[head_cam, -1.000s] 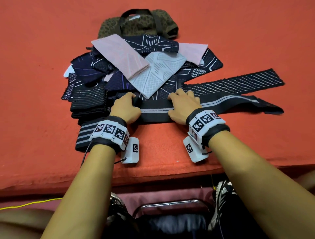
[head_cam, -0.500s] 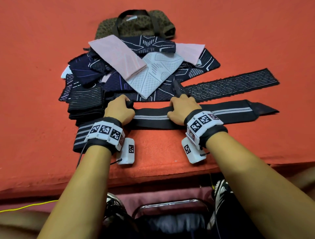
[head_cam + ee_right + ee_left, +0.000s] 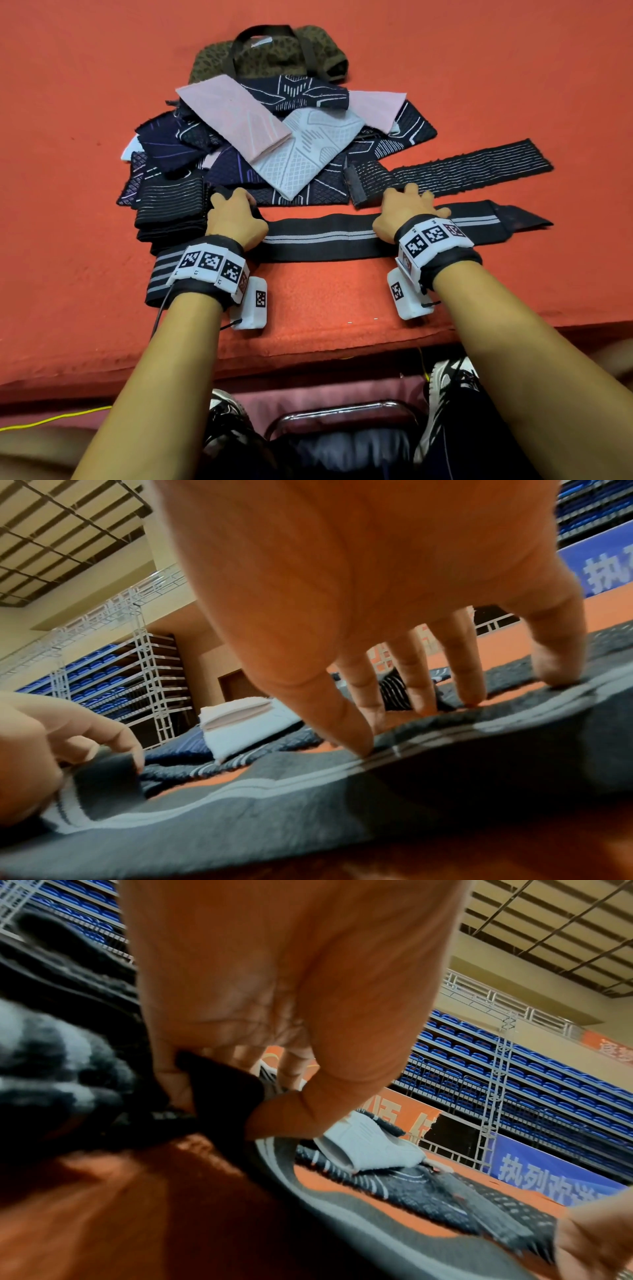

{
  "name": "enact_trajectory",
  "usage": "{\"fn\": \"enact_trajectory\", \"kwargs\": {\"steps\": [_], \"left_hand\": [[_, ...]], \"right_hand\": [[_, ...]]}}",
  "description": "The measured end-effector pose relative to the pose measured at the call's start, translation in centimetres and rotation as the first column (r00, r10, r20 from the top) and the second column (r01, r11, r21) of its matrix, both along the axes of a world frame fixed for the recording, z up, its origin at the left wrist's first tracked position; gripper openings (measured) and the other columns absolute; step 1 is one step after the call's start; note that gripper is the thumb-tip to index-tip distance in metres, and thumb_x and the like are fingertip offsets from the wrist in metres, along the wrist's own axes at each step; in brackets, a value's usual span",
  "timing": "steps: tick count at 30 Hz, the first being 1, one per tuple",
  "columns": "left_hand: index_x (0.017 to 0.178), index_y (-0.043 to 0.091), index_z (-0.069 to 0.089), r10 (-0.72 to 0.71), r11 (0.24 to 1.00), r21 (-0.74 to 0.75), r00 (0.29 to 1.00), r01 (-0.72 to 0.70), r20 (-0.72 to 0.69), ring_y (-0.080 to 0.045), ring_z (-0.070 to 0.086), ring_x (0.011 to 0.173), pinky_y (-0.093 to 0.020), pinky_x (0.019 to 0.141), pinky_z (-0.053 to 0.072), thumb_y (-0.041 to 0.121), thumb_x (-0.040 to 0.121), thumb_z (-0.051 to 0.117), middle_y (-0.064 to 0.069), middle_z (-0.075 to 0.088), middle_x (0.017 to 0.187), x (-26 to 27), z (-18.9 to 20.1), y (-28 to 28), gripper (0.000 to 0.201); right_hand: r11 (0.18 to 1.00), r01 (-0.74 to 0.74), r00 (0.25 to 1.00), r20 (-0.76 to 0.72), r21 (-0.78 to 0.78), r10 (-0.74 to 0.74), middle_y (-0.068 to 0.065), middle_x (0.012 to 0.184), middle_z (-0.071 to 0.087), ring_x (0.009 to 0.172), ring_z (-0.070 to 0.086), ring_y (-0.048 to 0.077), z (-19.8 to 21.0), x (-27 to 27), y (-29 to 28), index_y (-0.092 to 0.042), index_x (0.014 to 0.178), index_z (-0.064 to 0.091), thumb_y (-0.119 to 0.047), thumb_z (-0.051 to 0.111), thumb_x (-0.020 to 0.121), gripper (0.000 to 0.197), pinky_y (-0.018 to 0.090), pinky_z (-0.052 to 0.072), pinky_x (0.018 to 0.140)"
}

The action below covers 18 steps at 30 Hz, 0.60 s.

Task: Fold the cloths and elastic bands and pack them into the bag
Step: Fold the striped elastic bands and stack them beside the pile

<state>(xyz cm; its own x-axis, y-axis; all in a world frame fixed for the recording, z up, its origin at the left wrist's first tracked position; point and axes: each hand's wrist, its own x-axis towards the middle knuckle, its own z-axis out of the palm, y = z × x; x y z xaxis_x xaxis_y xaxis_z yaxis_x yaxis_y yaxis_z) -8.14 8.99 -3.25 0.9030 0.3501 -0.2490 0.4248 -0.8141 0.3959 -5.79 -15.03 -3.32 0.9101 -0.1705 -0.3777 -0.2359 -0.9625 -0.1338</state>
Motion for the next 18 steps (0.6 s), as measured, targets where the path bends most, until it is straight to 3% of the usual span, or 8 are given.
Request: {"fn": "enact_trajectory", "kwargs": {"steps": [4,8,10,13,15,18], "left_hand": [[0.132,0.022,0.05,-0.062,0.996,0.064,0.998,0.062,0.008,-0.039,0.031,0.132,-0.047,0.111,0.033,0.025,0.078,0.071,-0.017,0.028,0.142,0.0,0.3,-1.6,0.058],[0.133,0.023,0.053,-0.199,0.971,0.146,0.979,0.19,0.048,-0.033,0.005,0.15,-0.05,0.121,0.012,0.034,0.076,0.075,-0.017,0.012,0.159,-0.2,0.3,-4.0,0.062],[0.131,0.024,0.057,-0.3,0.942,0.172,0.952,0.287,0.052,-0.03,0.013,0.149,-0.05,0.12,0.014,0.035,0.076,0.074,-0.014,0.023,0.157,-0.1,0.3,-5.1,0.058],[0.124,0.021,0.065,-0.492,0.871,0.041,0.87,0.49,0.044,-0.024,0.05,0.127,-0.031,0.105,0.036,0.027,0.081,0.069,-0.007,0.056,0.135,0.0,0.3,-6.9,0.043],[0.123,0.019,0.066,-0.572,0.819,-0.033,0.82,0.573,0.025,-0.024,0.056,0.117,-0.024,0.095,0.038,0.022,0.082,0.07,-0.007,0.06,0.126,-0.2,0.2,-8.1,0.041],[0.125,0.017,0.065,-0.617,0.787,-0.044,0.787,0.616,-0.011,-0.022,0.051,0.12,-0.028,0.103,0.039,0.019,0.081,0.072,-0.005,0.05,0.132,-0.4,-0.2,-9.0,0.045]], "right_hand": [[0.998,0.066,0.998,-0.009,-0.011,-0.066,0.01,0.146,0.03,0.137,0.024,0.036,0.0,0.1,-1.2,-0.021,0.135,0.046,-0.024,0.055,0.084,0.052,0.064,0.028,0.1],[0.992,0.13,0.991,-0.014,-0.008,-0.13,0.012,0.148,0.026,0.139,0.02,0.036,-0.4,0.3,-2.0,-0.018,0.141,0.038,-0.025,0.057,0.084,0.061,0.071,0.028,0.101],[0.987,0.162,0.987,-0.014,-0.012,-0.162,0.013,0.148,0.024,0.139,0.018,0.037,-0.5,0.5,-2.6,-0.016,0.142,0.036,-0.022,0.057,0.083,0.063,0.071,0.03,0.101],[0.979,0.201,0.979,-0.021,-0.018,-0.201,0.015,0.149,0.021,0.139,0.015,0.04,-0.7,0.7,-3.8,-0.014,0.143,0.032,-0.02,0.056,0.082,0.066,0.069,0.031,0.102],[0.975,0.223,0.975,-0.022,-0.027,-0.223,0.016,0.148,0.021,0.138,0.016,0.041,-0.7,0.7,-4.4,-0.014,0.143,0.031,-0.021,0.056,0.083,0.066,0.069,0.031,0.103],[0.967,0.254,0.967,-0.03,-0.028,-0.254,0.015,0.149,0.018,0.139,0.013,0.044,-0.9,0.6,-4.9,-0.016,0.145,0.028,-0.026,0.056,0.083,0.069,0.071,0.029,0.103]]}}
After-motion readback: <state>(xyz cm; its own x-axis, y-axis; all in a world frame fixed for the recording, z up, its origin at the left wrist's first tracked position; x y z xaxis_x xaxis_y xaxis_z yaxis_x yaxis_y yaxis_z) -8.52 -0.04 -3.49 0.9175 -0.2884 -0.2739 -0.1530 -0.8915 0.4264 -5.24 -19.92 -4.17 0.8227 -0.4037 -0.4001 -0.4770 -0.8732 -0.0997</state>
